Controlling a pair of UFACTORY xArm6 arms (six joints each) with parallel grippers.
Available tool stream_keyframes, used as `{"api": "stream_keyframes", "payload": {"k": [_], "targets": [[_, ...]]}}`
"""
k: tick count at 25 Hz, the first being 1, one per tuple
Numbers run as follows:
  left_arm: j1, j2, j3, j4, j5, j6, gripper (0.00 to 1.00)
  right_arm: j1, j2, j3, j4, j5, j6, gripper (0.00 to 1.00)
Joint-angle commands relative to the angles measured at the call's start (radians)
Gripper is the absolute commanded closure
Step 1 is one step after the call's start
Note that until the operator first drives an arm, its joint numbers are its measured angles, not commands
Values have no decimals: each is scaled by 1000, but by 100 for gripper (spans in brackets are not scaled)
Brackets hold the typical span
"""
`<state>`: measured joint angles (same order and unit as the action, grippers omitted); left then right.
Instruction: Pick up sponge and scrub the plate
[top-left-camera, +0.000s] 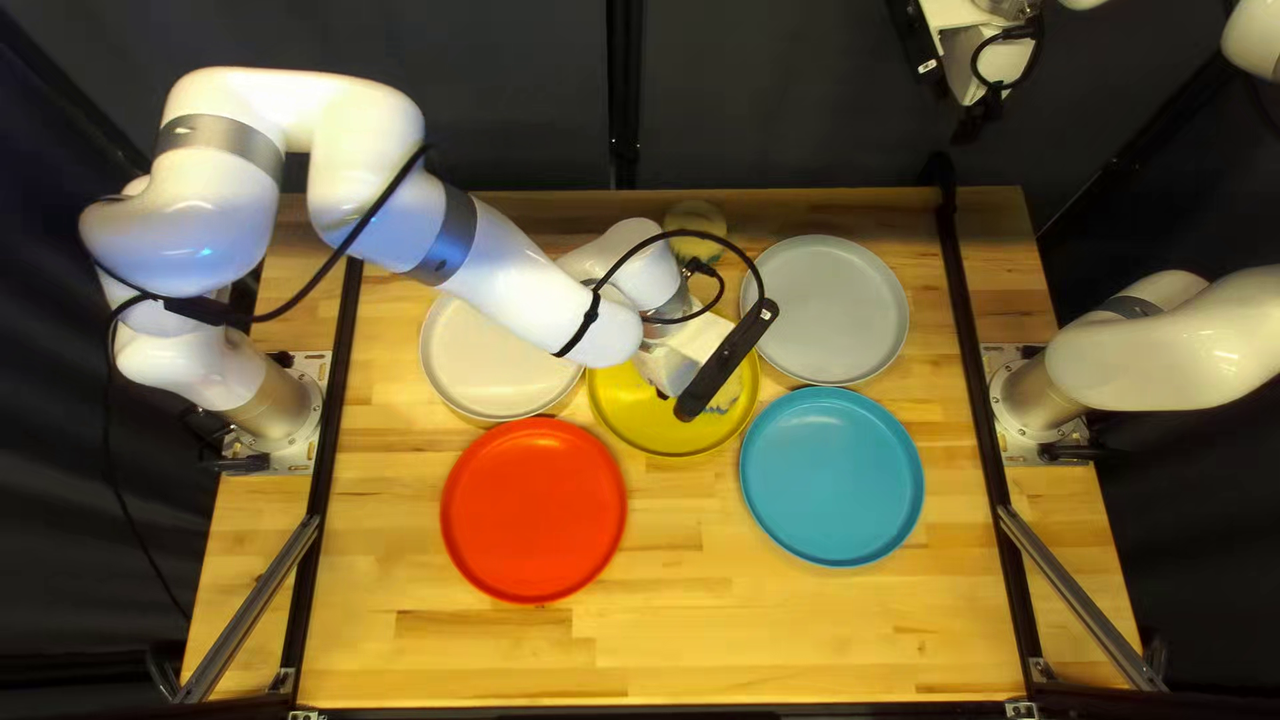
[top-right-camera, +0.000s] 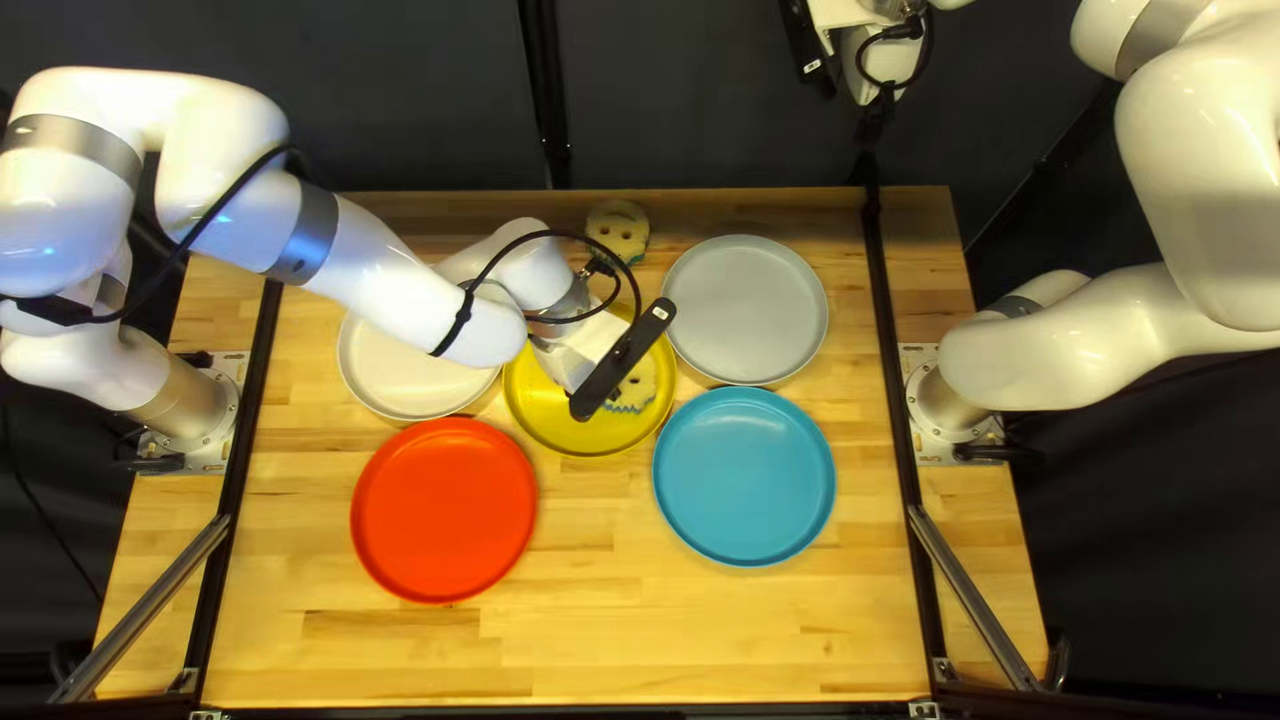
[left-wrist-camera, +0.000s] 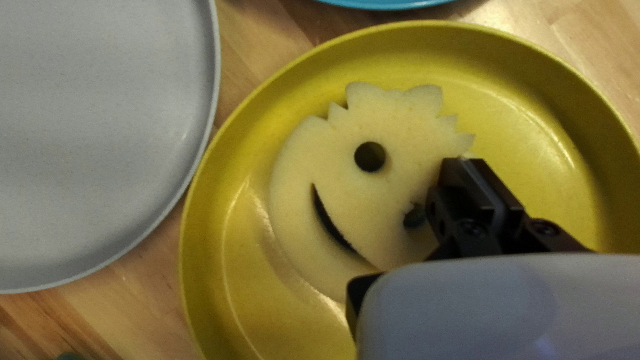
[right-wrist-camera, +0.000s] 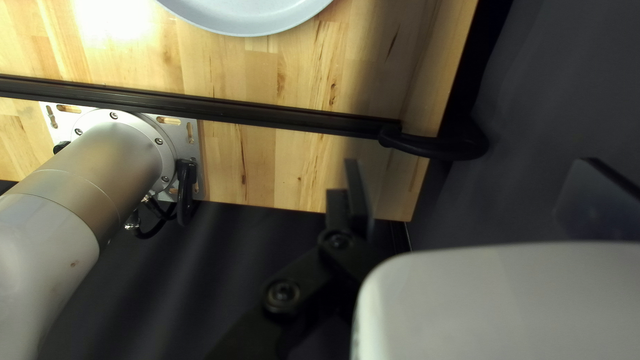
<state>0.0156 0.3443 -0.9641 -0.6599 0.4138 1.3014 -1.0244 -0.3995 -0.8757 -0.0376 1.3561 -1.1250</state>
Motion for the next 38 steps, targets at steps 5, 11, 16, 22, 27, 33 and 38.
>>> {"api": "stream_keyframes", "payload": {"k": [5, 11, 16, 22, 27, 33, 38], "targets": [[-13, -113, 151, -23, -14, -19, 100, 0, 0, 0, 0, 0, 0, 0], [-38, -115, 126, 12, -28, -76, 100, 0, 0, 0, 0, 0, 0, 0], [-140, -161, 159, 129, -104, -248, 100, 0, 0, 0, 0, 0, 0, 0], [-267, -168, 154, 395, -184, -574, 100, 0, 0, 0, 0, 0, 0, 0], [-354, -104, 119, 571, -291, -776, 100, 0, 0, 0, 0, 0, 0, 0], [-422, -13, 93, 577, -427, -809, 85, 0, 0, 0, 0, 0, 0, 0], [-519, 31, 56, -21, -454, -285, 0, 0, 0, 0, 0, 0, 0, 0]]}}
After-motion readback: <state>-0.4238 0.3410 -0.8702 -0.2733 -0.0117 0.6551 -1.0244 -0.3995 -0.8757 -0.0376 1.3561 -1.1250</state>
